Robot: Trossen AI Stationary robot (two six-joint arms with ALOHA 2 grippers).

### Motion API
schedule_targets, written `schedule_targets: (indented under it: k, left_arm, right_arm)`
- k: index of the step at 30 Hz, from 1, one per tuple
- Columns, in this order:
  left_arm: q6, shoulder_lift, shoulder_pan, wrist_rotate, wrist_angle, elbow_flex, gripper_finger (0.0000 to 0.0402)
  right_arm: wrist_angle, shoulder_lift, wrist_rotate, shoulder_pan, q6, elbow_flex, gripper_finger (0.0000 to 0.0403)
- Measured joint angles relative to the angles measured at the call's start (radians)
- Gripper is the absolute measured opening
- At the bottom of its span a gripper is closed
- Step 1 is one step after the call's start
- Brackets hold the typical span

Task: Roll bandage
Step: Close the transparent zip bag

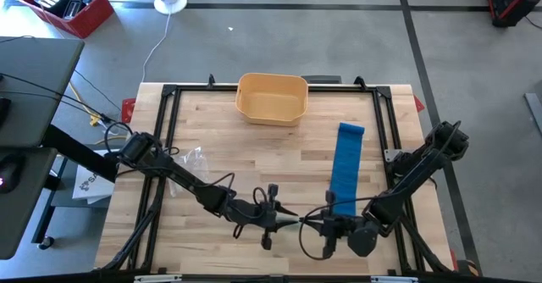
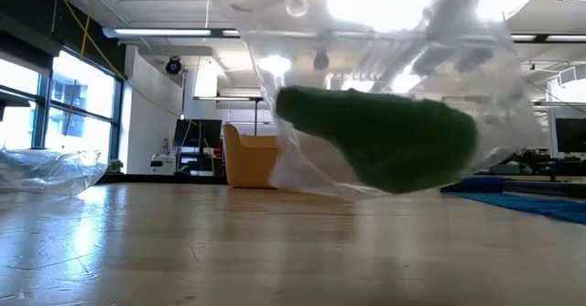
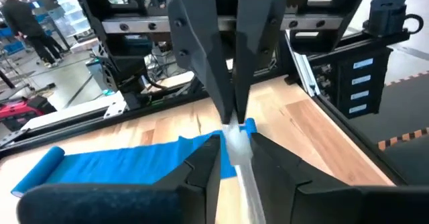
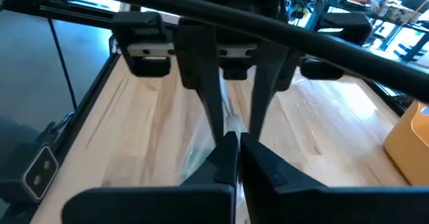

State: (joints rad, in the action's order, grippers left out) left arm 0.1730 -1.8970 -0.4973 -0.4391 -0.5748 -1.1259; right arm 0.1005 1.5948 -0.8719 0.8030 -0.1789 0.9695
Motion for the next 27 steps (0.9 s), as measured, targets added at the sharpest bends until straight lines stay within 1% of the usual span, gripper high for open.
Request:
schedule_targets:
  k: [4, 8, 11, 14, 22, 27]
  left_arm:
    - [0.000, 0.000, -0.004, -0.026, 0.002, 0.000, 0.0051]
    - [0.004, 0.000, -0.008, -0.031, 0.004, 0.000, 0.0031]
    - [0.011, 0.000, -0.021, -0.058, 0.008, 0.000, 0.0022]
    - [0.012, 0.000, -0.037, -0.098, 0.016, 0.000, 0.0023]
    - [0.011, 0.000, -0.089, -0.202, 0.088, 0.000, 0.0046]
    - [-0.045, 0.002, -0.124, -0.275, 0.182, 0.000, 0.0048]
  right_arm:
    - [0.000, 0.000, 0.000, -0.002, 0.002, 0.000, 0.0000]
    - [-0.007, 0.000, -0.001, -0.002, -0.004, 0.000, 0.0000]
    - [-0.007, 0.000, -0.001, -0.002, -0.004, 0.000, 0.0000]
    - [-0.007, 0.000, 0.000, -0.003, -0.005, 0.000, 0.0000]
    - [-0.025, 0.000, 0.000, -0.001, -0.008, 0.000, 0.0000]
    - [-0.076, 0.000, 0.000, -0.002, -0.080, 0.000, 0.0000]
